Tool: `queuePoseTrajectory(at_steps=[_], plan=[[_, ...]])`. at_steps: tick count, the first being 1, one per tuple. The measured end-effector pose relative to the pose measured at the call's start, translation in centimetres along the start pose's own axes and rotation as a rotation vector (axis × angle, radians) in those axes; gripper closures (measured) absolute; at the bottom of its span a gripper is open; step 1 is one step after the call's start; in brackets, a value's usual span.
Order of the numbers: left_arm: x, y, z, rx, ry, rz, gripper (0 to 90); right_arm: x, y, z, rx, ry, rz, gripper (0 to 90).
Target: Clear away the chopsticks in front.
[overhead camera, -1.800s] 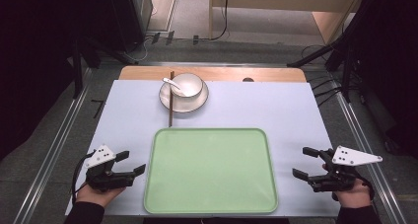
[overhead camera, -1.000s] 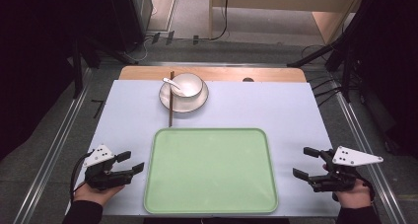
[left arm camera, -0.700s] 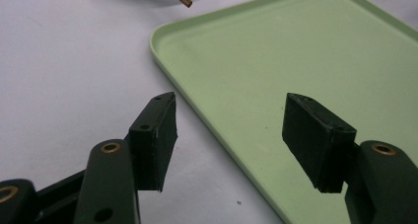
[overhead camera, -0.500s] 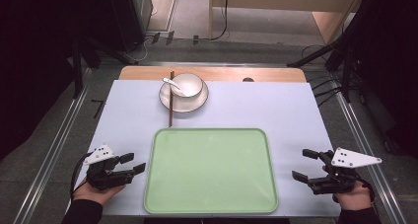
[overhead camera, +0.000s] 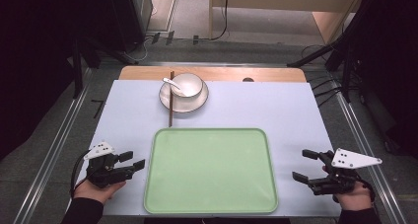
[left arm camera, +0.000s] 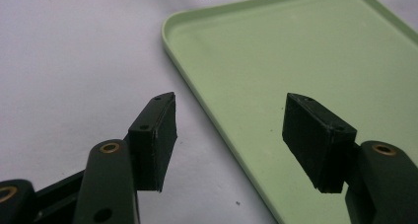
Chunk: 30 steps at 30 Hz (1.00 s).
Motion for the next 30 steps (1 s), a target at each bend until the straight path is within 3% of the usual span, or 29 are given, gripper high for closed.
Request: queuePoseTrajectory(at_steps=[4,10,14,18,20,27,30], plan=[[-0.1,-0.3,0.5,0.045,-0.014,-0.002,38.2,-0.1,0.2,0.0,-0.013,-0.002,-0.005,15.2],[-0.3,-0.8,2.1,0.062,-0.013,0.012,36.8,-1.2,-0.1,-0.3,-0.012,-0.047,0.001,15.2],[-0.6,-1.1,3.2,0.081,-0.029,0.006,35.3,-1.3,0.1,-0.3,-0.013,-0.047,0.0,15.2],[-1.2,-2.0,3.8,0.141,-0.053,0.012,35.6,-1.4,0.3,-0.1,-0.013,-0.038,-0.001,15.2],[-1.4,-2.4,4.2,0.15,-0.071,0.018,35.6,-1.6,0.2,0.1,-0.017,-0.039,0.0,15.2],[-1.9,-2.9,6.3,0.129,-0.097,0.039,36.6,-2.0,-0.3,0.3,0.004,-0.049,0.016,15.1],[-1.9,-3.1,7.7,0.123,-0.085,0.052,36.7,-1.8,-0.4,0.2,0.004,-0.048,0.016,15.1]])
Point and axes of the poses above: each handheld gripper's, and its own axes: x roughly backward along the jaws, z roughly out of its top, y roughly to its right, the point moved 6 cm from there along -x, roughly forward along the jaws, and after that the axes turned 12 degrees about -z, right-handed, at the moved point
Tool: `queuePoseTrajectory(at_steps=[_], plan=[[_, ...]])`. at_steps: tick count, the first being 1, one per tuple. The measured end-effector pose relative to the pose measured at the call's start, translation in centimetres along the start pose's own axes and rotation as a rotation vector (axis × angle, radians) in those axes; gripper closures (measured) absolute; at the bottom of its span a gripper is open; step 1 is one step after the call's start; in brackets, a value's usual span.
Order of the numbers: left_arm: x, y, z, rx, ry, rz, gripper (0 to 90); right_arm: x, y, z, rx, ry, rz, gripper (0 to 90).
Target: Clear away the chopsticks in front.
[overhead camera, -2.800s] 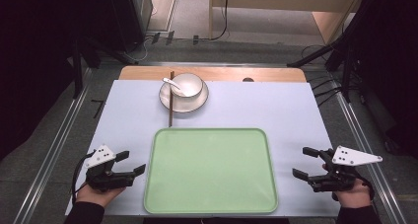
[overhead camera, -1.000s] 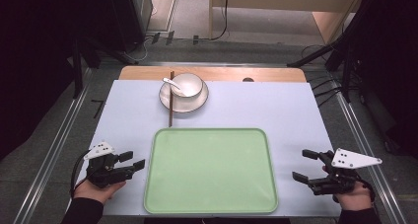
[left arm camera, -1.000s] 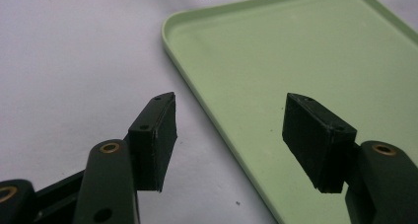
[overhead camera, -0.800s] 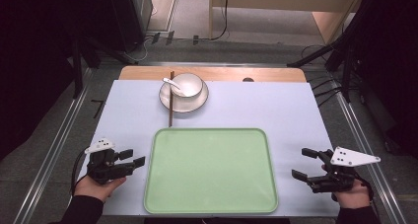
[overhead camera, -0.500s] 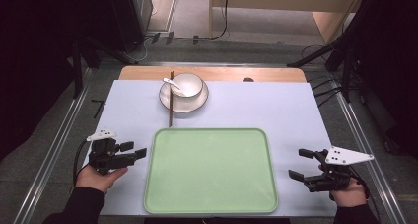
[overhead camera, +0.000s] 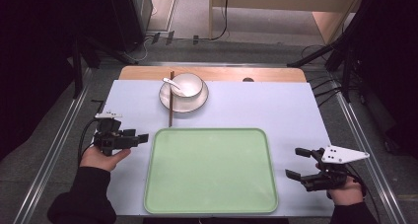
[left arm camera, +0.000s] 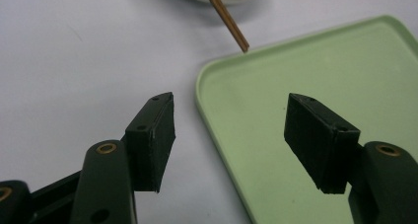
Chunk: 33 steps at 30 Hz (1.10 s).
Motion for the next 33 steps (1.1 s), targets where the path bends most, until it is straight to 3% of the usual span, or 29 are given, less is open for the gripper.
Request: queuePoseTrajectory(at_steps=[3,6,10,14,16,25,27,29,30,31,33], plan=[[-0.2,0.1,1.1,-0.012,-0.001,0.007,36.3,0.2,0.2,0.0,-0.006,0.009,-0.004,15.1],[-0.6,0.2,2.3,-0.032,0.01,0.045,36.6,0.3,0.3,-0.1,-0.009,0.013,-0.005,15.1],[-1.7,0.1,3.7,-0.045,-0.011,0.06,36.3,0.3,0.3,-0.2,-0.02,0.01,-0.007,15.1],[-3.0,0.0,5.3,-0.049,-0.012,0.038,35.6,0.3,0.3,-0.3,-0.022,0.008,-0.009,15.1],[-3.9,-0.3,6.3,-0.056,-0.025,0.051,35.2,0.2,0.2,-0.2,-0.019,0.007,-0.006,15.1],[-6.1,-1.4,8.3,-0.054,-0.04,0.081,35.8,0.2,0.1,-0.1,-0.014,0.005,-0.01,15.1],[-6.6,-1.5,8.7,-0.055,-0.04,0.069,35.8,0.3,0.0,-0.1,-0.009,0.008,-0.011,15.1],[-7.4,-2.0,9.1,-0.076,-0.053,0.11,35.0,0.4,0.0,-0.1,-0.007,0.01,-0.01,15.1],[-8.0,-2.3,9.3,-0.062,-0.059,0.126,35.1,0.5,0.0,-0.1,-0.008,0.009,-0.014,15.1],[-8.7,-2.8,9.5,-0.038,-0.07,0.108,36.3,0.7,0.0,-0.3,-0.012,0.009,-0.02,15.1],[-9.1,-3.0,9.6,-0.037,-0.076,0.114,36.3,0.8,0.0,-0.3,-0.01,0.013,-0.019,15.1]])
Point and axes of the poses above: each handheld gripper's, and its own axes: x roughly backward along the jaws, z roughly out of its top, y roughly to its right, the point moved 6 cm from there along -x, roughly forward along the jaws, and after that the axes turned 12 degrees about -z, right-handed, at the moved point
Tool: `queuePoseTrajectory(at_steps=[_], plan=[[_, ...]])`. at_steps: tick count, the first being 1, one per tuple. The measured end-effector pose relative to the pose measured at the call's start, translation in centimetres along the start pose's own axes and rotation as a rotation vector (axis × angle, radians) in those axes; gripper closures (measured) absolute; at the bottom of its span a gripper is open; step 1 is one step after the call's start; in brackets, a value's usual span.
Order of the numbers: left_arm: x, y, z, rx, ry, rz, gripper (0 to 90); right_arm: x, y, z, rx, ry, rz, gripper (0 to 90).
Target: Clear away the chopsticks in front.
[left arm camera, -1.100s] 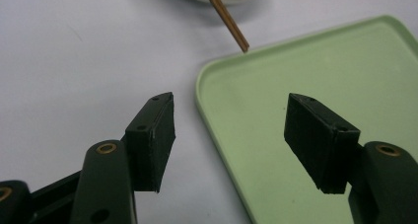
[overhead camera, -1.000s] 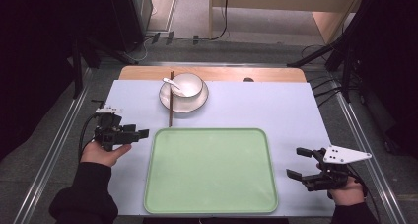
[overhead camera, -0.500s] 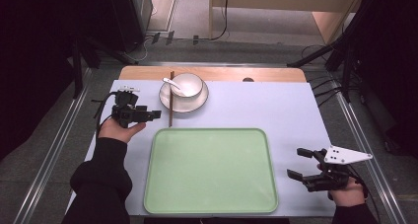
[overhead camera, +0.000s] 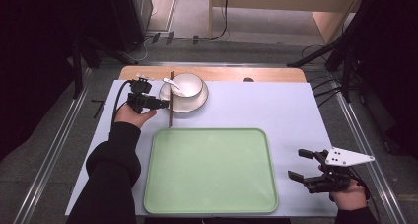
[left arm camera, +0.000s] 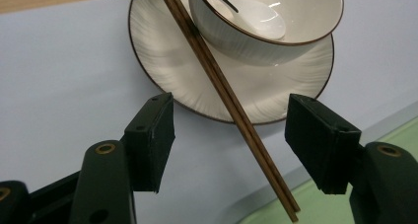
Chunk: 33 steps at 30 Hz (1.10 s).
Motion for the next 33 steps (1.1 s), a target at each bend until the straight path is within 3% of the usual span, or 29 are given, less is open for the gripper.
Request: queuePoseTrajectory(at_steps=[3,7,8,10,13,21,26,29,33], plan=[[-0.9,-0.5,0.4,0.017,0.027,0.0,37.3,0.2,0.0,-0.1,-0.005,0.002,0.0,15.1],[-1.9,-1.1,0.3,0.028,0.022,0.04,43.9,0.4,0.0,-0.1,-0.003,0.006,0.002,15.1],[-2.2,-1.3,0.3,0.042,0.023,0.044,48.9,0.5,0.0,-0.1,0.0,0.011,0.001,15.1],[-2.5,-1.4,0.3,0.07,0.029,0.04,50.5,0.6,0.0,-0.1,-0.003,0.009,0.001,15.1],[-2.9,-1.4,0.5,0.065,0.039,0.059,55.6,0.6,0.0,-0.1,-0.002,0.012,0.003,15.2],[-4.0,-1.6,0.6,0.114,0.047,0.044,60.5,0.6,0.0,-0.1,0.0,0.012,0.004,15.2],[-4.5,-1.6,0.5,0.129,0.035,0.048,67.4,0.7,0.0,-0.1,-0.002,0.01,0.006,15.2],[-5.1,-1.6,0.5,0.138,0.019,0.073,73.5,0.6,-0.1,-0.1,0.0,0.01,0.008,15.2],[-5.6,-1.8,0.7,0.192,0.028,0.098,77.9,0.7,-0.1,-0.1,0.002,0.011,0.008,15.2]])
Point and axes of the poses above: each handheld gripper's, and its own axes: x roughly backward along the jaws, z roughly out of its top, y roughly to its right, the point moved 6 cm from there along -x, roughly forward along the jaws, and after that the axes turned 12 degrees about -z, right-handed, at the moved point
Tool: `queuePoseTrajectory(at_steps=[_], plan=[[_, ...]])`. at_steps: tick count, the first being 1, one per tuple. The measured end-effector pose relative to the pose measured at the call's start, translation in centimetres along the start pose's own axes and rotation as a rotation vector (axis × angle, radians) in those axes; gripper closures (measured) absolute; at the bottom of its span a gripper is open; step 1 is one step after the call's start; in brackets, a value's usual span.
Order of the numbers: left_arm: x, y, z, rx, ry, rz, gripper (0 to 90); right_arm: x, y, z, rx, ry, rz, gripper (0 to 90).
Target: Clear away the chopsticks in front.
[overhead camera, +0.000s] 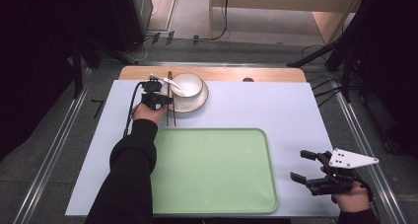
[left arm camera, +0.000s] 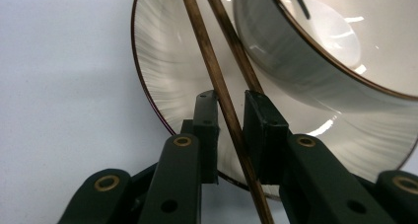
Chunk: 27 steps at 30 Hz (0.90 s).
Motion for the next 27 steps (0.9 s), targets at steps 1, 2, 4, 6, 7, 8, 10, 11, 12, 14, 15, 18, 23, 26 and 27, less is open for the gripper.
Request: queuePoseTrajectory(at_steps=[1,2,4,6,7,8,10,11,12,14,15,18,23,26,27], plan=[[0.0,0.0,0.1,0.014,0.004,0.003,77.9,0.0,0.0,0.0,0.0,0.0,0.0,15.3],[-0.1,-0.1,0.1,0.039,0.004,-0.003,79.1,0.0,0.0,0.0,0.001,0.0,0.0,15.2],[-0.1,-0.2,0.2,0.056,0.004,0.0,79.7,0.0,0.0,0.0,0.002,0.001,0.0,15.3],[-0.1,-0.2,0.3,0.074,0.005,-0.001,81.2,0.0,0.0,-0.1,0.003,-0.005,0.0,15.3],[-0.1,-0.2,0.3,0.083,0.005,0.0,81.7,0.0,0.0,-0.1,0.007,-0.008,0.0,15.2],[-0.2,-0.2,0.4,0.095,0.003,0.003,82.3,-0.1,-0.1,-0.1,0.011,-0.008,0.004,15.3],[-0.2,-0.2,0.4,0.103,0.005,0.008,83.0,-0.1,-0.2,-0.1,0.015,-0.006,0.006,15.2],[-0.2,-0.2,0.4,0.106,0.002,0.009,83.5,-0.1,-0.2,-0.1,0.016,-0.006,0.007,15.3],[-0.2,-0.2,0.4,0.106,0.002,0.009,84.2,-0.1,-0.2,-0.1,0.016,-0.006,0.007,15.3],[-0.1,-0.4,0.5,0.12,0.007,0.012,84.9,-0.1,-0.2,-0.1,0.016,-0.009,0.007,15.3],[-0.1,-0.4,0.5,0.121,0.003,0.006,85.6,-0.1,-0.2,-0.1,0.016,-0.008,0.008,15.2],[0.0,-0.6,0.5,0.115,-0.001,-0.001,85.8,0.0,-0.2,0.0,0.015,0.0,0.014,15.2],[0.5,-0.6,0.8,0.132,0.024,-0.028,86.2,0.0,-0.3,0.0,0.016,0.004,0.021,15.3],[1.2,-0.8,1.0,0.132,0.025,-0.026,86.2,0.0,-0.3,0.1,0.018,0.003,0.023,15.3],[1.4,-1.0,1.0,0.134,0.027,-0.021,86.2,0.0,-0.3,0.1,0.019,0.004,0.023,15.3]])
Point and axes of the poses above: each handheld gripper's, and its own axes: x roughly backward along the jaws, z roughly out of its top, y roughly to its right, the point moved 6 cm from there along -x, roughly forward along the jaws, and after that the axes turned 12 degrees about -z, right-handed, at the moved point
